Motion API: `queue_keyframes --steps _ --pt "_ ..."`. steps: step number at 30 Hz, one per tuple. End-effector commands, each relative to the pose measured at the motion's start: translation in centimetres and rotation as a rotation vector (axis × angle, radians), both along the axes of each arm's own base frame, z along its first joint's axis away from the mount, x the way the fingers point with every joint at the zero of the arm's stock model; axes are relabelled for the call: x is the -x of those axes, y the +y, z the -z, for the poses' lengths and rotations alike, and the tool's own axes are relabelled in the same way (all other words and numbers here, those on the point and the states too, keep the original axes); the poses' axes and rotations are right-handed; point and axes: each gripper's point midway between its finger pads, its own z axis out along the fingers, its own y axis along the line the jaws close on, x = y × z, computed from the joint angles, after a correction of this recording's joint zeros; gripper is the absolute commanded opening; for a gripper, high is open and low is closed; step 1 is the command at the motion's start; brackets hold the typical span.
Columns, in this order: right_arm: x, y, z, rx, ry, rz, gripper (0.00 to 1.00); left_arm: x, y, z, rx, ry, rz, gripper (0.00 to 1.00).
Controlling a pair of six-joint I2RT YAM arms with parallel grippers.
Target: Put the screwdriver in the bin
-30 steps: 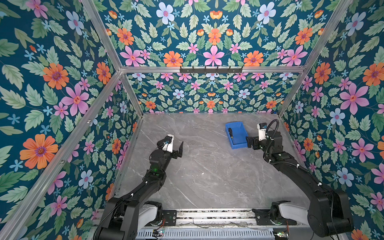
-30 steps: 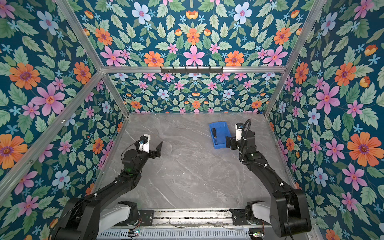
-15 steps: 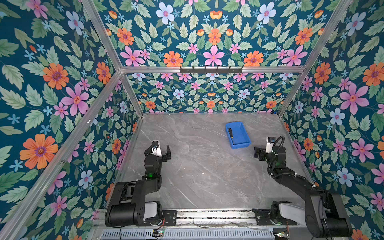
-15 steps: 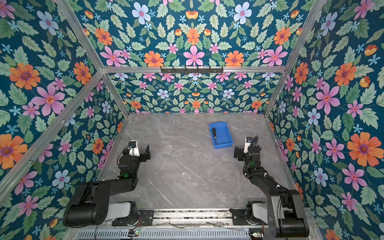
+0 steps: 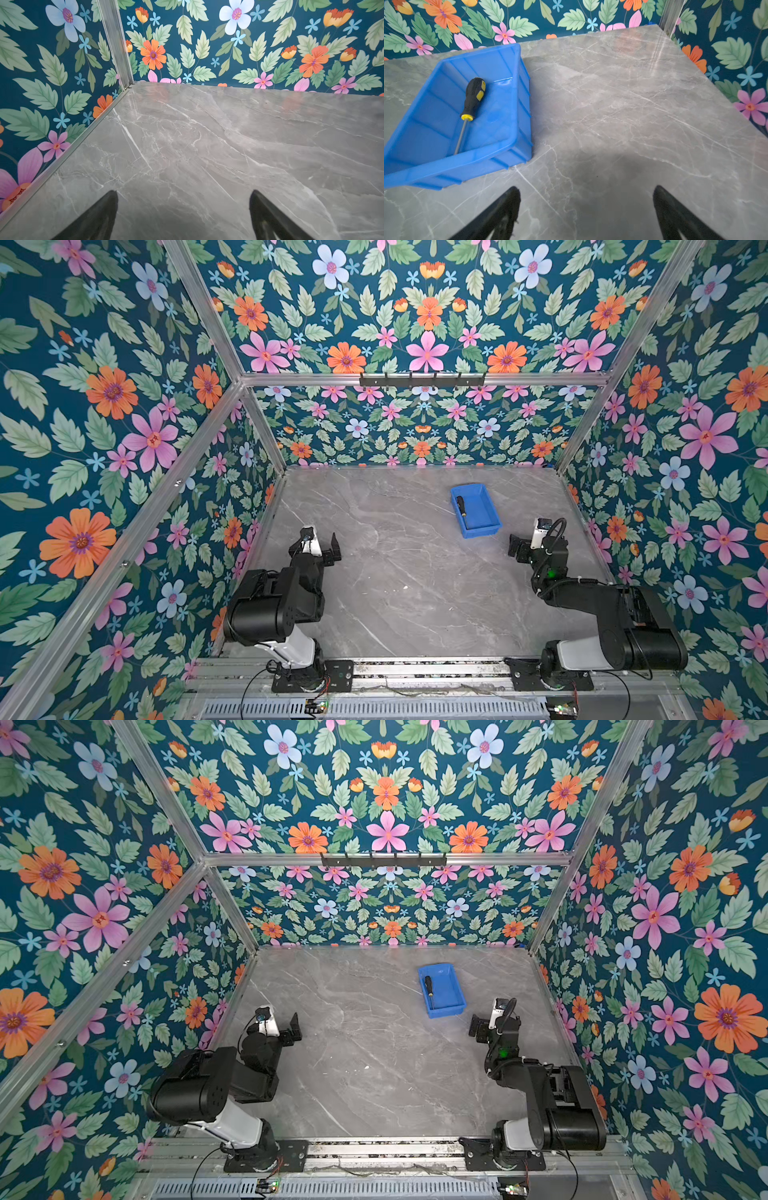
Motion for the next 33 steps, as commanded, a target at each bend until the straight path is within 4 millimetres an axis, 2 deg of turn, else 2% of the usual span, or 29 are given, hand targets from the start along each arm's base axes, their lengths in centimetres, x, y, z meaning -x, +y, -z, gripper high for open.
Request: queue_keyframes --steps 1,5,33 --pt "-0.8 0.0 -1.8 0.003 -0.079 -0.004 0.99 -0.9 0.3 -1.8 0.011 -0.062 -0.016 1.0" --pt "-0.9 0.0 -1.8 0.003 -0.082 -0.005 0.99 -2.5 0.4 -0.8 0.004 0.017 -0.022 1.0" --pt "-0.8 0.0 -1.8 0.003 -0.079 -0.006 0.99 -2.5 0.4 -1.1 -0.001 0.001 -0.025 1.0"
